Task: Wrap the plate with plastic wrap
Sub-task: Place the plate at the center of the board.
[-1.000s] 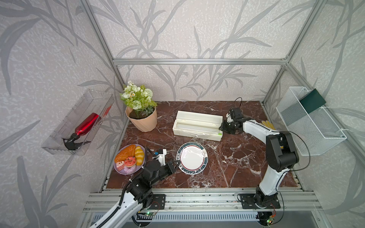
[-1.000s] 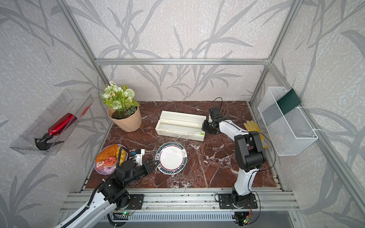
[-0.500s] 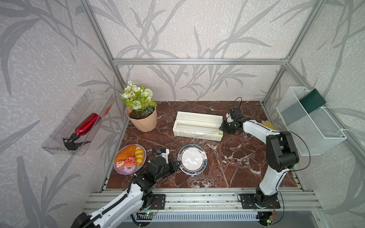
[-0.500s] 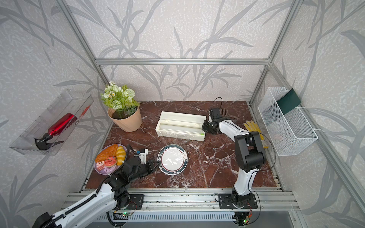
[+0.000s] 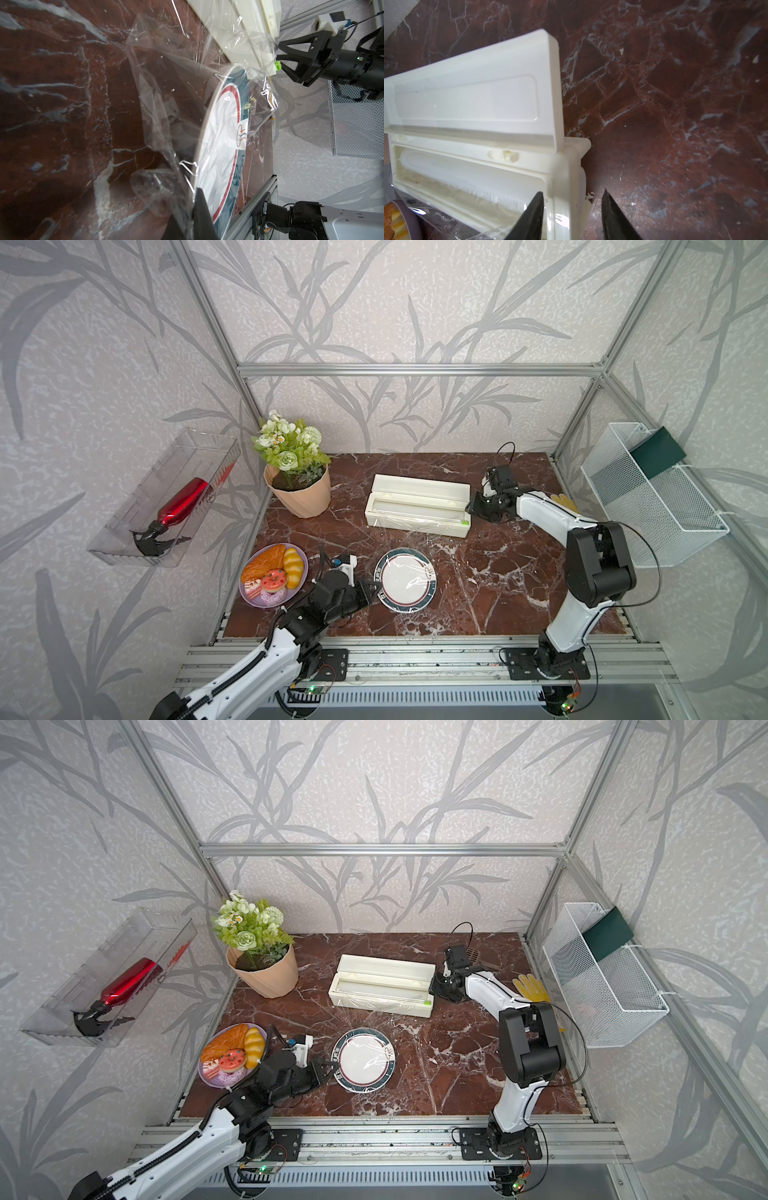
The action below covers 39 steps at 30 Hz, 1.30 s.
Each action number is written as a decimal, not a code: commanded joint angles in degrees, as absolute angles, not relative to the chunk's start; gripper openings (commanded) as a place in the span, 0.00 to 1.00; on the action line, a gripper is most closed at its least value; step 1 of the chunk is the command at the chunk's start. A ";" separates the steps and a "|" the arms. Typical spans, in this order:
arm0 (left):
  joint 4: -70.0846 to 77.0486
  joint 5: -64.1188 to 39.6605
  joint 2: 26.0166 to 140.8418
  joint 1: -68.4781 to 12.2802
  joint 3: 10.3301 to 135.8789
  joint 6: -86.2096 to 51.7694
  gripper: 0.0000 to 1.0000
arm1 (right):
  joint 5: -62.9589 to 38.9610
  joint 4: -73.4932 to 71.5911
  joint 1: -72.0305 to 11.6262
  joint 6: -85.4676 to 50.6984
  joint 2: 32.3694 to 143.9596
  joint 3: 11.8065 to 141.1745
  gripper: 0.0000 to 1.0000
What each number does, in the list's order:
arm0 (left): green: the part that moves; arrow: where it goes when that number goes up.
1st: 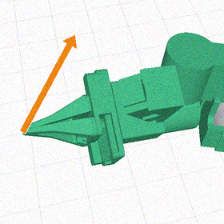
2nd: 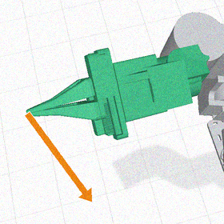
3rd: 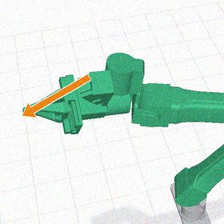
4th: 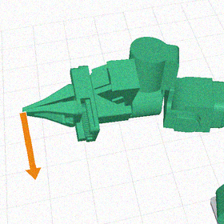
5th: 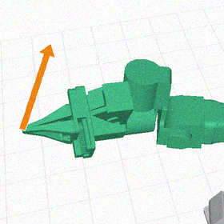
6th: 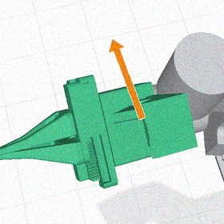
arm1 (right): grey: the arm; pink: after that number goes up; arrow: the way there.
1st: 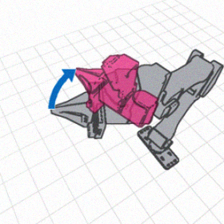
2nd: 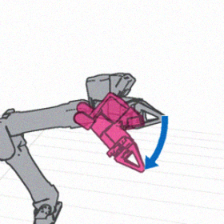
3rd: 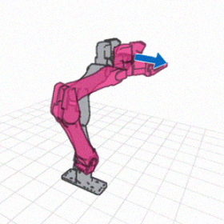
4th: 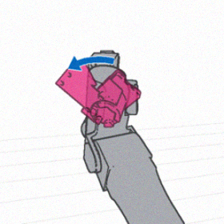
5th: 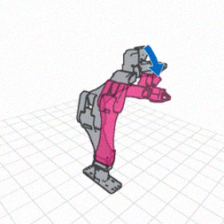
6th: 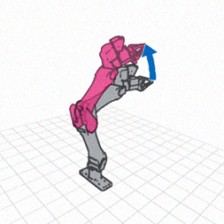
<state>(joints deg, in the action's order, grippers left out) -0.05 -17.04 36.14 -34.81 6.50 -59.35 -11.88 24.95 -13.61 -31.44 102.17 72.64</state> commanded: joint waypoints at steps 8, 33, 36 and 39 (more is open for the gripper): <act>3.11 -19.09 45.92 -34.85 10.40 -58.71 0.00 | -10.11 27.95 -13.47 -29.69 98.09 74.27 0.50; -15.85 -12.24 45.77 -34.45 17.72 -56.16 0.48 | -8.19 31.17 -14.18 -27.87 94.05 75.59 0.52; -22.79 -10.36 44.51 -34.42 22.12 -53.73 0.54 | -7.39 32.07 -14.15 -27.40 93.62 75.68 0.52; -28.92 -10.49 44.39 -34.38 27.60 -48.61 0.56 | -7.93 32.81 -14.16 -27.00 93.52 75.65 0.52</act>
<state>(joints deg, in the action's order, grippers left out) -20.95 -12.62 45.12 -34.72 23.33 -54.11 -8.80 30.57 -13.98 -28.18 95.44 74.17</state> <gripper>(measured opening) 0.554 0.524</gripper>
